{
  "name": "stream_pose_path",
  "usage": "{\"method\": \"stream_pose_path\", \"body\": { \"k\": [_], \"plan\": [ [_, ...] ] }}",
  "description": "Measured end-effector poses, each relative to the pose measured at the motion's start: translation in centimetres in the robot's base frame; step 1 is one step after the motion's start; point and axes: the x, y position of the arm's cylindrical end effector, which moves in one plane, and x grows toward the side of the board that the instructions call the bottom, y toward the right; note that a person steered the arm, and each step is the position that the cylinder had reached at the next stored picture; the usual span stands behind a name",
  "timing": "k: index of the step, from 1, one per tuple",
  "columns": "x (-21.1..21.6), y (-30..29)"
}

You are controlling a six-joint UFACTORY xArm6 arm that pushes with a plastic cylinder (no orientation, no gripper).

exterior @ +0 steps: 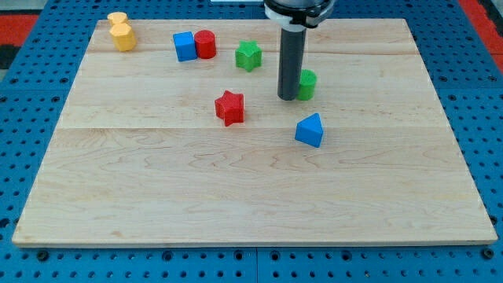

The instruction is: Push the green star closer to the red circle

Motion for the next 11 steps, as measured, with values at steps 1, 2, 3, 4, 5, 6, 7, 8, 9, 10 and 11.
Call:
{"method": "stream_pose_path", "body": {
  "k": [1, 2, 3, 4, 5, 6, 7, 8, 9, 10, 11],
  "plan": [
    [0.0, 0.6],
    [0.0, -1.7],
    [-0.6, -3.4],
    [-3.3, -3.4],
    [-6.4, -3.4],
    [-9.4, -3.4],
    [-11.7, -4.3],
    [-13.4, -6.2],
    [-15.2, -8.8],
    [-15.4, -11.9],
    [-15.3, -14.8]
  ]
}}
